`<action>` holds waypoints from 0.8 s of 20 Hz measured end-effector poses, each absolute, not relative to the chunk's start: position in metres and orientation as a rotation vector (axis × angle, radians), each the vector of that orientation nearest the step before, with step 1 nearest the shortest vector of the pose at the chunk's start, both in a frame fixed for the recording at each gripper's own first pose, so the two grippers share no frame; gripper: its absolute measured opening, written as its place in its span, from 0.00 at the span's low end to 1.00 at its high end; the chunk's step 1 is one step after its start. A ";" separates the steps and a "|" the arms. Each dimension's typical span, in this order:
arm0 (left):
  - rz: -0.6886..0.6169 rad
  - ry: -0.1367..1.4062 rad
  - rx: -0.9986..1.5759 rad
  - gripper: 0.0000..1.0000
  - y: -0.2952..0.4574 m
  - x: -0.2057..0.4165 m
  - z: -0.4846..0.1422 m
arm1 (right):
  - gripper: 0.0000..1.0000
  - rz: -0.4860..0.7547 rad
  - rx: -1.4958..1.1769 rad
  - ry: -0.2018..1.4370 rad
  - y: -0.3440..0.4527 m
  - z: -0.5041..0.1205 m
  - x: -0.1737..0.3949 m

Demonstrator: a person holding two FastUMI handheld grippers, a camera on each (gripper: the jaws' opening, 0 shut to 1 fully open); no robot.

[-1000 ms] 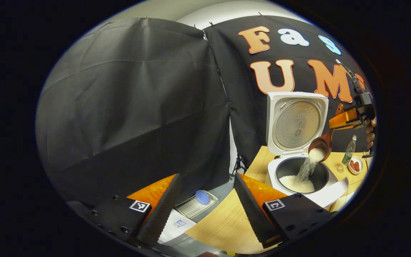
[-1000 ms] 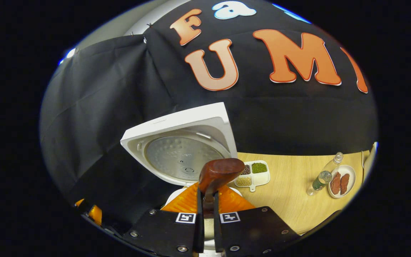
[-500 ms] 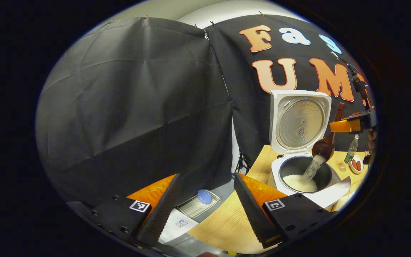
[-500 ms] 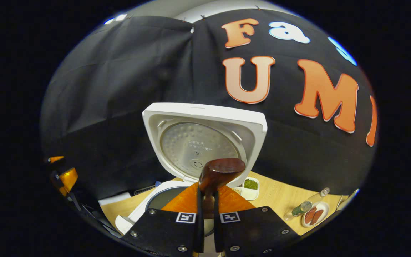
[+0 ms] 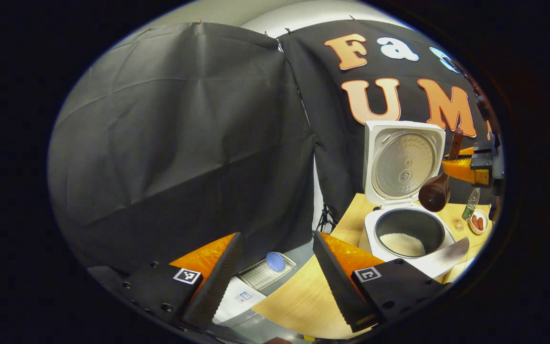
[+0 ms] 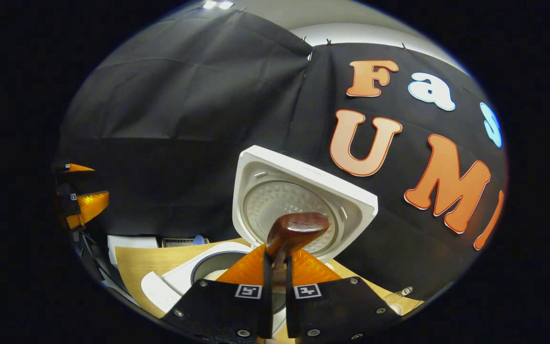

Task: Close the left gripper, press the button to open the rice cooker; take a wooden spoon from the chopstick holder with the right hand, scoop a spoonful of rice and pour it into the rice cooker, then put the wooden spoon back into the chopstick holder.

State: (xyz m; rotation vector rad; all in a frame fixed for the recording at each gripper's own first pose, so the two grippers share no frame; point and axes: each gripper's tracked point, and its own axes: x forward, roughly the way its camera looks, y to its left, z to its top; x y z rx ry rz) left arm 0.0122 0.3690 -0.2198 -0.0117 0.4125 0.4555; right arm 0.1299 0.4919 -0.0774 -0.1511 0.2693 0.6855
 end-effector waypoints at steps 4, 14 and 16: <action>0.458 0.404 -0.019 1.00 0.366 0.009 -0.215 | 0.10 0.661 -0.044 0.311 0.471 -0.069 0.133; 0.394 0.359 -0.045 1.00 0.320 0.025 -0.183 | 0.10 0.476 0.197 0.384 0.349 -0.062 0.120; 0.376 0.341 -0.020 1.00 0.307 0.028 -0.173 | 0.10 0.421 0.232 0.398 0.315 -0.068 0.115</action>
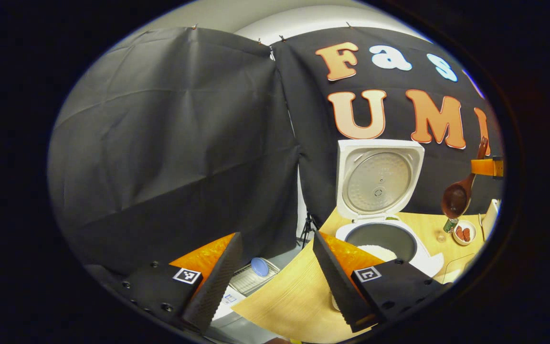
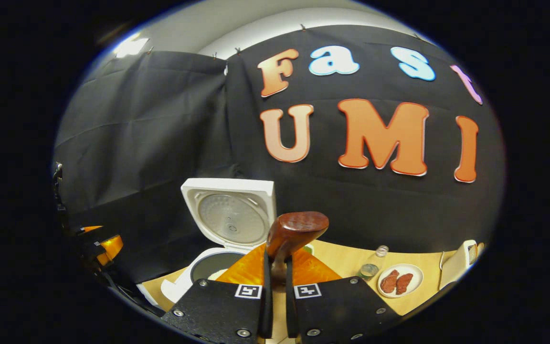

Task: Close the left gripper, press the button to open the rice cooker; take a wooden spoon from the chopstick holder with the right hand, scoop a spoonful of rice and pour it into the rice cooker, then put the wooden spoon back into the chopstick holder.

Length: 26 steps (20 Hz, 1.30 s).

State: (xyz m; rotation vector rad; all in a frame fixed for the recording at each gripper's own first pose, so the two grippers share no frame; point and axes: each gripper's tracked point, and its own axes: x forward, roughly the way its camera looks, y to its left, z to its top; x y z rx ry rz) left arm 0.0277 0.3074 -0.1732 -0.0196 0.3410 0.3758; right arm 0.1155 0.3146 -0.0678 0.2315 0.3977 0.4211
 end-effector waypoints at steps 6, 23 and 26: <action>0.336 0.323 -0.032 0.97 0.258 0.043 -0.155 | 0.10 0.213 0.292 0.466 0.193 -0.104 0.096; 0.153 0.292 0.005 1.00 0.097 0.053 -0.118 | 0.10 -0.143 0.425 0.647 -0.013 -0.233 0.001; 0.171 0.291 0.022 1.00 0.096 0.046 -0.114 | 0.11 -0.137 0.428 0.688 -0.014 -0.257 -0.004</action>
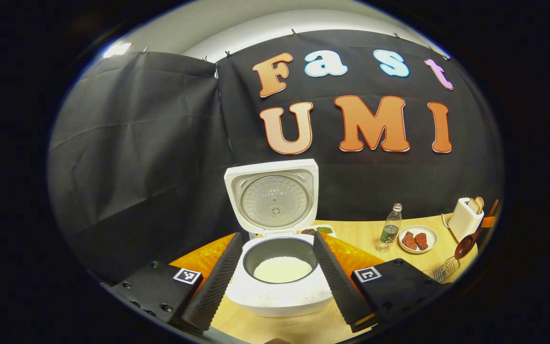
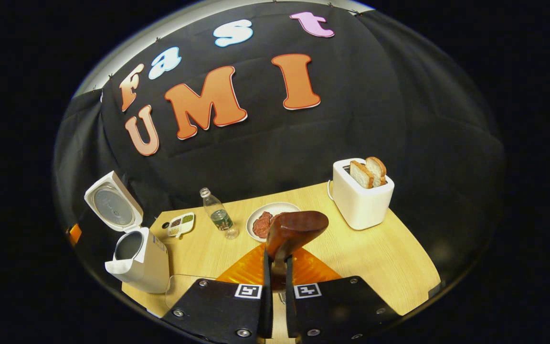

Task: Close the left gripper, press the button to open the rice cooker; take a wooden spoon from the chopstick holder with the right hand, scoop a spoonful of rice and pour it into the rice cooker, then put the wooden spoon back into the chopstick holder.

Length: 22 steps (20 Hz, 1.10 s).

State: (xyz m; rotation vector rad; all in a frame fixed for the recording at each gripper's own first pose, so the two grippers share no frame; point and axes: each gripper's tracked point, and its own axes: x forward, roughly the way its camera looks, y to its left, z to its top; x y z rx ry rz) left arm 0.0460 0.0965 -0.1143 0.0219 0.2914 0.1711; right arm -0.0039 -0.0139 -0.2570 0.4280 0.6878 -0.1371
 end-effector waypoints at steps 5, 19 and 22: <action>0.219 0.295 0.036 0.98 0.102 0.038 -0.110 | 0.10 -0.135 0.439 0.778 -0.016 -0.302 -0.013; 0.185 0.240 0.067 1.00 0.080 0.057 -0.089 | 0.15 -0.199 0.598 0.888 -0.017 -0.382 -0.033; 0.147 0.239 0.071 0.97 0.069 0.065 -0.092 | 0.18 -0.220 0.644 0.937 -0.018 -0.390 -0.042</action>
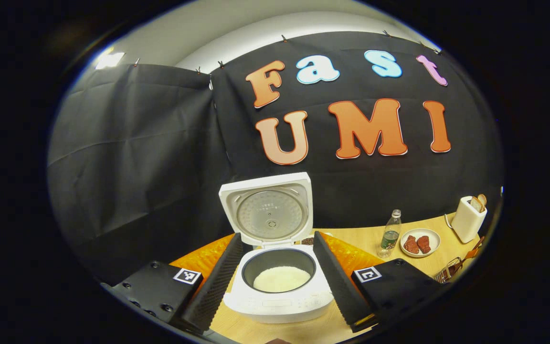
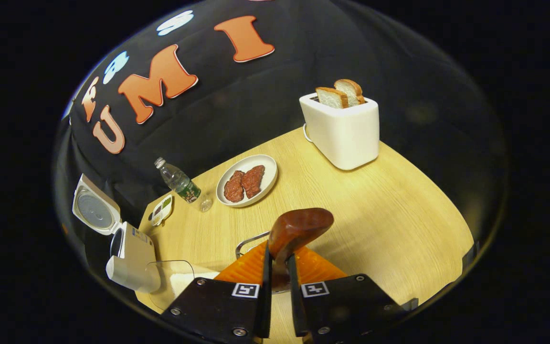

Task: Close the left gripper, press the button to open the rice cooker; take a wooden spoon from the chopstick holder with the right hand, scoop a spoonful of rice and pour it into the rice cooker, then put the wooden spoon back into the chopstick holder.

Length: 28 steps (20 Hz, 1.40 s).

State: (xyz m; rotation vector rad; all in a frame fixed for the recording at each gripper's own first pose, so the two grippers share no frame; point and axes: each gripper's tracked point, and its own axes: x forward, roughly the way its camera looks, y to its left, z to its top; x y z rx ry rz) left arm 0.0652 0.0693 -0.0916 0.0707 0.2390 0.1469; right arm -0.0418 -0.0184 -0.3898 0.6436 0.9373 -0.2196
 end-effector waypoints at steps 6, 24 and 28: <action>0.128 0.192 0.074 0.97 0.081 0.098 -0.075 | 0.64 -0.300 0.709 0.916 -0.035 -0.368 -0.056; 0.006 0.112 -0.155 0.99 0.119 0.268 0.053 | 0.95 -0.539 0.379 0.477 -0.132 -0.151 -0.114; 0.044 0.088 -0.093 0.97 0.135 0.306 0.055 | 0.95 -0.596 0.327 0.414 -0.146 -0.122 -0.131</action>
